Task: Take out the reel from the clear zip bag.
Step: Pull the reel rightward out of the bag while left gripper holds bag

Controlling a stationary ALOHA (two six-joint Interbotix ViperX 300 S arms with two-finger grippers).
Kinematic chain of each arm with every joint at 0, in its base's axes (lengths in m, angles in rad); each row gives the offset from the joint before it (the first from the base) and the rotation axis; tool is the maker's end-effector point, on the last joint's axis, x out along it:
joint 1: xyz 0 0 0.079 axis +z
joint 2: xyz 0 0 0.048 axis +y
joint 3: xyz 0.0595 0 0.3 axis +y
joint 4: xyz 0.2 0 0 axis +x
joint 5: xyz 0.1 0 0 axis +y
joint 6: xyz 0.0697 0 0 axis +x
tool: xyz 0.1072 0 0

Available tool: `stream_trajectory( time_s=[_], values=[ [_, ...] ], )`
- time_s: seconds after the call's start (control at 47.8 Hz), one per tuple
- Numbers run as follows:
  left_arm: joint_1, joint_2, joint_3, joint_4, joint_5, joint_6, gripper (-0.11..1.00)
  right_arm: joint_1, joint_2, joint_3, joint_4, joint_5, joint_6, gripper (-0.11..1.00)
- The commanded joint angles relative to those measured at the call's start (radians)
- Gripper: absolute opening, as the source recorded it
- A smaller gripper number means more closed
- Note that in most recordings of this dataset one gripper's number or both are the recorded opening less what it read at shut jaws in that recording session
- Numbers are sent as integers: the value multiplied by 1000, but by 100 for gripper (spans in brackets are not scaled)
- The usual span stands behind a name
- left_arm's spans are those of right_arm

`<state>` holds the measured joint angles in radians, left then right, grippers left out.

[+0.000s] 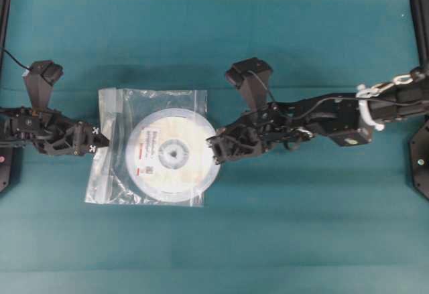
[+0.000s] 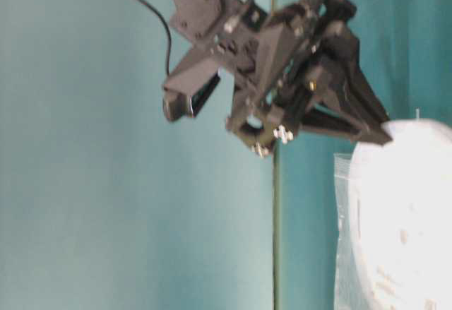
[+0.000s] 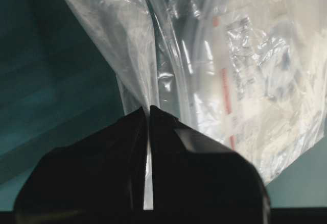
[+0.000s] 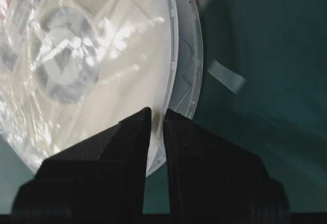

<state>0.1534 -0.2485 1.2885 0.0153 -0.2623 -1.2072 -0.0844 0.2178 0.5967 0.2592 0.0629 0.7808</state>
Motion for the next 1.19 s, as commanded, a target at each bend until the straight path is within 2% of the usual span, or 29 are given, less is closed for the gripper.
stream_trajectory(
  time_s=[0.0,0.774,0.941,1.172],
  values=[
    [0,-2,-12,2,-6,2,1,3,-48,28,-2,-5,3,13],
    [2,-3,-15,2,-6,0,1,-15,-176,196,0,-3,5,13],
    [0,-3,-17,2,-6,0,1,-20,-201,227,0,-3,6,9],
    [2,-2,-17,3,-6,0,1,-25,-229,265,0,-3,6,9]
  ],
)
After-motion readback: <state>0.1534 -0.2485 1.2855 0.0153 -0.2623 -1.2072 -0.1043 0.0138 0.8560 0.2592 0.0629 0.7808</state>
